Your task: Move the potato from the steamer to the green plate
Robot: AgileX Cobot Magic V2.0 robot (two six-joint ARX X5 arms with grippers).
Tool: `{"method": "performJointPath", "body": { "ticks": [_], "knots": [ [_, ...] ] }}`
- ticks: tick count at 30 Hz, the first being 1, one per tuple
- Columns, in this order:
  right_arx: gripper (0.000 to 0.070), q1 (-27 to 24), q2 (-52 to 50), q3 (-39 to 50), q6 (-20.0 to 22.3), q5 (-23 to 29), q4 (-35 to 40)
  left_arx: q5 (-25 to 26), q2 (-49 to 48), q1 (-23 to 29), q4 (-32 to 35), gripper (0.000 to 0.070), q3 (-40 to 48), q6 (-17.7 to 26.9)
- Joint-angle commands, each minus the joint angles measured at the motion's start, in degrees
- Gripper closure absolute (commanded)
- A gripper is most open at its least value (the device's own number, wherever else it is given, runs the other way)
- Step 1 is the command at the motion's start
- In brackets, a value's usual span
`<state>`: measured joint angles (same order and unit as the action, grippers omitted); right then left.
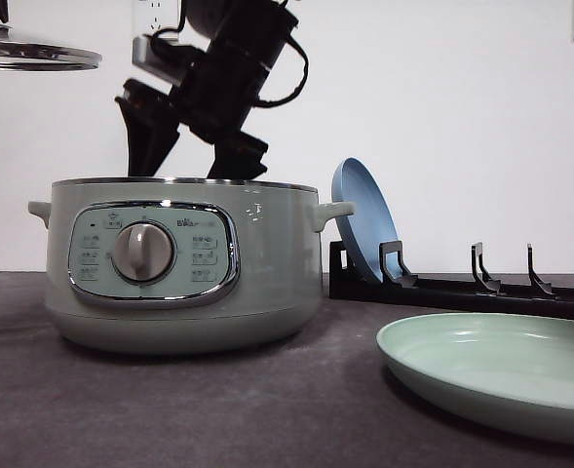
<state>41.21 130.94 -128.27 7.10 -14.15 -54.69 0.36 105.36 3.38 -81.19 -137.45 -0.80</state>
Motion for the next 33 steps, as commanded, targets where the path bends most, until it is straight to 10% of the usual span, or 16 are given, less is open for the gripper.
{"method": "performJointPath", "body": {
  "ticks": [1,15,24,33],
  "knots": [
    [0.0128,0.57,2.28,-1.93,1.39,0.99,0.01,0.24,-0.87,0.13,-1.62,0.0700,-2.38,-0.35],
    [0.0140,1.06,6.10,-1.90,2.16,2.16,-1.17,0.26,-0.87,0.14,-1.61,0.0700,-2.38,-0.35],
    [0.0502,1.25,6.31,-1.82,1.70,2.16,-1.57,0.26,-0.87,0.15,-1.61,0.0700,-2.38,-0.35],
    [0.0513,1.51,5.12,-3.02,0.32,1.79,-3.02,0.26,-0.87,0.13,-1.60,0.0700,-2.38,-0.77]
  ]
}}
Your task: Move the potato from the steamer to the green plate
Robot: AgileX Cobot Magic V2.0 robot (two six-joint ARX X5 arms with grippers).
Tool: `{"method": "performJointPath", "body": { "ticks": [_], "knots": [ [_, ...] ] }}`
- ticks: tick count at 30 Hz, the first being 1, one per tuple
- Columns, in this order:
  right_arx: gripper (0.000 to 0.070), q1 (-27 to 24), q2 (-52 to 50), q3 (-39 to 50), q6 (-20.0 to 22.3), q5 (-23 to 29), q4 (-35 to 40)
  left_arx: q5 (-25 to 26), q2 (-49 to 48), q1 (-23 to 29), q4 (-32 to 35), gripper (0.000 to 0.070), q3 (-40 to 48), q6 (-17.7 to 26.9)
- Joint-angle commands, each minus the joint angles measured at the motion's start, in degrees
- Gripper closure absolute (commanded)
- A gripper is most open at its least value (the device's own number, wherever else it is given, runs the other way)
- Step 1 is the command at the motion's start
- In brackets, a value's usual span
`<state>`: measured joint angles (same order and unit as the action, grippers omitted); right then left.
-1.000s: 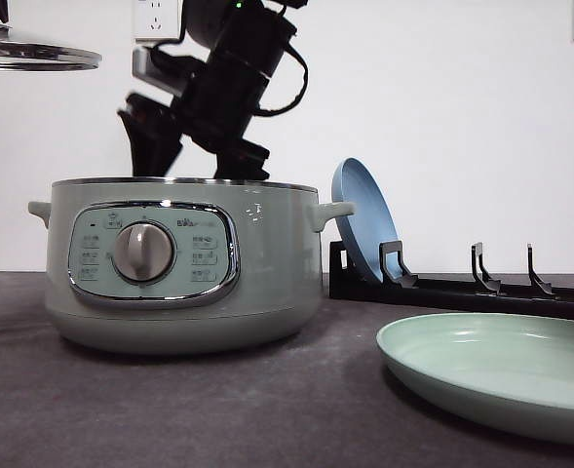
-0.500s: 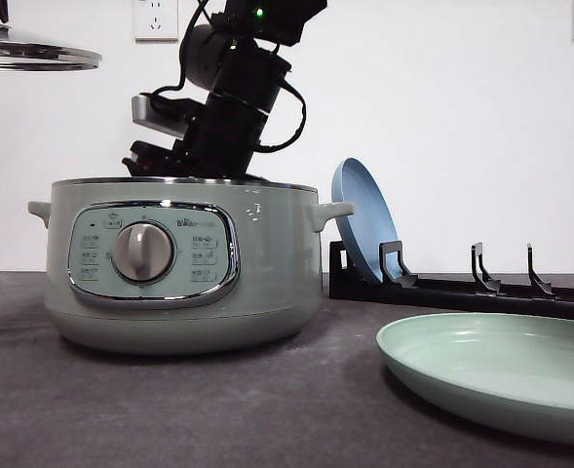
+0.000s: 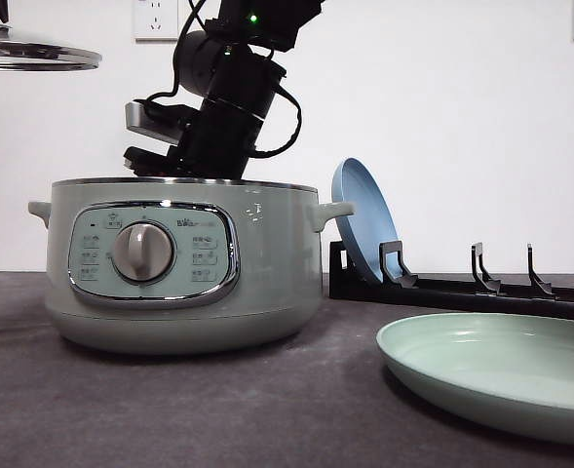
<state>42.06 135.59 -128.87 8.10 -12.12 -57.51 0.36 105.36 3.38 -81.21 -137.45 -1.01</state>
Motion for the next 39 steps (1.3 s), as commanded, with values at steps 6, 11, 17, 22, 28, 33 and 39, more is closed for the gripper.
{"method": "performJointPath", "body": {
  "ticks": [6,11,17,22,28,33,39],
  "knots": [
    [0.0513,0.66,-3.45,-5.51,-1.09,-0.25,-4.54,0.26,-0.87,0.13,-1.58,0.0700,-2.38,-0.82],
    [0.0512,0.64,-8.88,-6.59,-1.58,-0.22,-8.82,0.26,-0.87,0.15,-1.59,0.0700,-2.38,-0.99],
    [0.0512,0.40,-16.74,-6.57,-1.63,0.33,-16.56,0.26,-0.87,0.14,-1.60,0.0700,-2.36,-0.98],
    [0.0512,0.29,-23.25,-6.29,-1.64,0.33,-20.55,0.26,-0.87,0.15,-1.58,0.0700,-2.36,-0.97],
    [0.0512,0.29,-32.40,-3.29,-1.66,0.97,-23.17,0.26,-0.87,0.15,-1.58,0.0700,-2.36,-0.97],
    [0.0512,0.29,-42.25,3.15,-1.69,3.72,-23.36,0.26,-0.87,0.13,-1.58,0.0700,-2.36,-0.97],
    [0.0512,-0.61,-55.35,16.90,-2.64,7.33,-23.37,0.26,-0.87,0.13,-1.59,0.0700,-2.36,-0.97]
  ]
}}
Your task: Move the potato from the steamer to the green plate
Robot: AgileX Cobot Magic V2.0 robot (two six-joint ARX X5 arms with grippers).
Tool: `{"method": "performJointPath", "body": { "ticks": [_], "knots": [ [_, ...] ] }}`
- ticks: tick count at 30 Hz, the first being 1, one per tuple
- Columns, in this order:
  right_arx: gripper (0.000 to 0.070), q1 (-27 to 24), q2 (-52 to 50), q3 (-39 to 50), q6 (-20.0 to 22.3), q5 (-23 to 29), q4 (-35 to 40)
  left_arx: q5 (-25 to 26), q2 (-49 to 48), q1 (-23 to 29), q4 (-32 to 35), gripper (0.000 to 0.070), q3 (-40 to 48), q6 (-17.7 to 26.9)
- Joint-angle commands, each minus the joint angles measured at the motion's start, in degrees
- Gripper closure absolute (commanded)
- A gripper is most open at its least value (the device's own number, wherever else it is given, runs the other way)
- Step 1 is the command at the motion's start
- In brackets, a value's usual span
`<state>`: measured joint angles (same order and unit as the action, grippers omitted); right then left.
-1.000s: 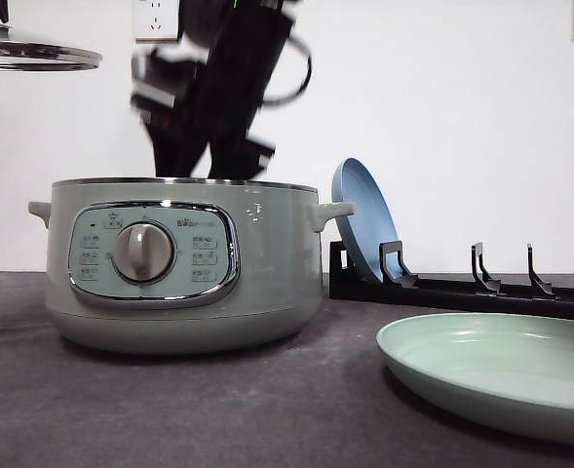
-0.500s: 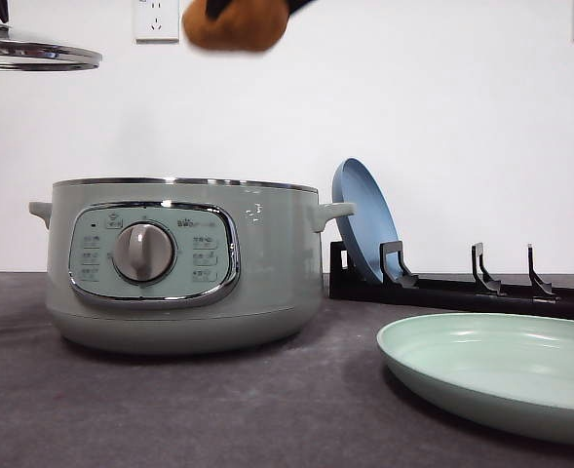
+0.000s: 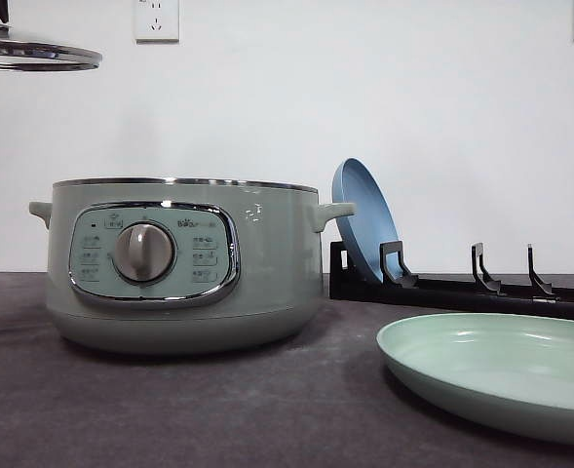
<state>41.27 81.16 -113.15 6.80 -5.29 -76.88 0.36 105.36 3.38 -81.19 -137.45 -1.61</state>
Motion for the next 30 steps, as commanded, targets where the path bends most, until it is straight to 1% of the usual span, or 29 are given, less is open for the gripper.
{"method": "performJointPath", "body": {
  "ticks": [1,7,12,15,18,22,26,30],
  "knots": [
    [0.0512,-0.15,-2.89,3.66,-1.86,0.67,-4.00,0.26,-0.87,0.13,-1.60,0.0700,-2.36,-0.37],
    [0.0512,-2.12,-14.21,20.36,-5.49,0.67,-2.69,0.26,-0.87,0.09,-1.60,0.0700,-2.36,-0.39],
    [0.0512,-3.92,-21.70,34.74,-8.42,0.67,1.39,0.26,-0.87,-0.02,-1.60,0.0700,-2.36,-0.61],
    [0.0512,-5.55,-24.51,42.15,-10.03,0.66,4.43,0.26,-0.87,-0.02,-1.60,0.0700,-2.36,-0.63],
    [0.0512,-7.10,-25.85,48.46,-11.27,0.47,7.61,0.26,-0.85,-0.02,-1.60,0.0700,-2.36,-0.66],
    [0.0512,-8.41,-25.67,55.62,-12.66,-1.26,12.39,0.26,-0.87,-0.02,-1.60,0.0700,-2.36,-0.66],
    [0.0512,-9.68,-25.12,62.70,-15.06,-1.08,19.08,0.26,-0.85,-0.02,-1.60,0.0700,-2.36,-0.66],
    [0.0512,-12.21,-23.99,68.74,-18.08,-0.89,27.14,0.26,-0.85,-0.02,-1.60,0.0700,-2.36,-0.66]
  ]
}}
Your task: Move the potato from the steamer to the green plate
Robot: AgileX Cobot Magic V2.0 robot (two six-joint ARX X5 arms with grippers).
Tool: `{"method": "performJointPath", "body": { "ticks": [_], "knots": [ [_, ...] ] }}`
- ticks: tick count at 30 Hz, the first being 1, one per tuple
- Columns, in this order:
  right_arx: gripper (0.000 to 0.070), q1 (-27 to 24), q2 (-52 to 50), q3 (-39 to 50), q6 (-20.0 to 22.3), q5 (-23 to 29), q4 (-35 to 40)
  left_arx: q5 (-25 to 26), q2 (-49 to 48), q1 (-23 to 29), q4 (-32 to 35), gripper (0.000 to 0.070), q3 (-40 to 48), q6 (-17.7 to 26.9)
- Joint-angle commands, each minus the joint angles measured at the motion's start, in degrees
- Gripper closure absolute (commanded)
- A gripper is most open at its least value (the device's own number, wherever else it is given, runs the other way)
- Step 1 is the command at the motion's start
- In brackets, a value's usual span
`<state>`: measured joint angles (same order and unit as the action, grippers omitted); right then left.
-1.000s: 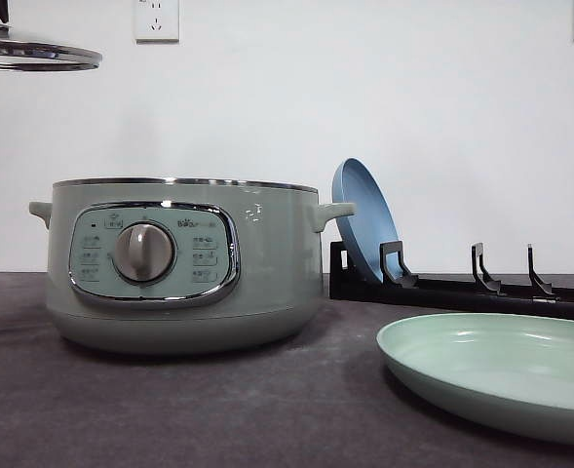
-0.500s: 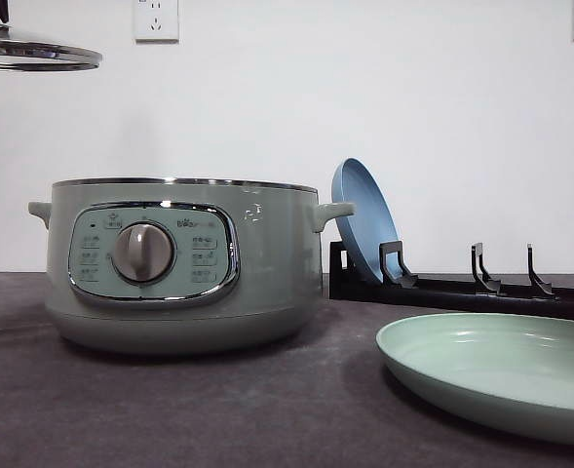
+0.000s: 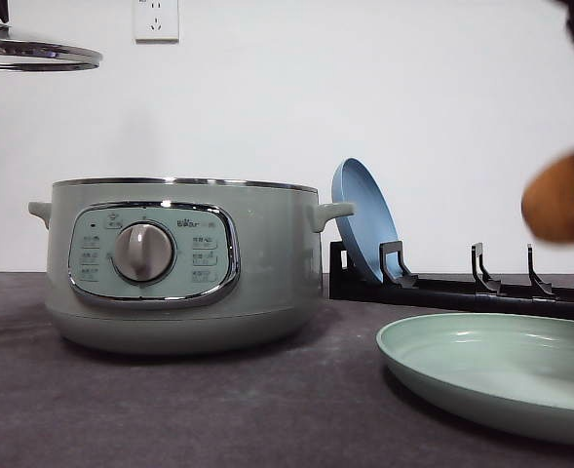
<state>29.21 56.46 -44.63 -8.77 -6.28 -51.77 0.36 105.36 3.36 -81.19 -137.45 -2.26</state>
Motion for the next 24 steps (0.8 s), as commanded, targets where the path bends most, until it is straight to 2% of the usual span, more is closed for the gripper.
{"method": "performJointPath", "body": {
  "ticks": [1,12,24],
  "knots": [
    [0.0512,-0.83,1.14,1.28,-2.98,0.10,3.77,0.26,-0.85,0.00,-1.60,0.0700,-2.36,0.00],
    [0.0512,-4.79,9.12,3.99,-3.92,0.06,15.97,0.26,-0.81,0.00,-1.57,0.0700,-2.32,-0.15],
    [0.0512,-4.77,18.08,4.03,-3.87,-0.13,19.80,0.26,-0.74,0.00,-1.56,0.0700,-2.32,-0.17]
  ]
}}
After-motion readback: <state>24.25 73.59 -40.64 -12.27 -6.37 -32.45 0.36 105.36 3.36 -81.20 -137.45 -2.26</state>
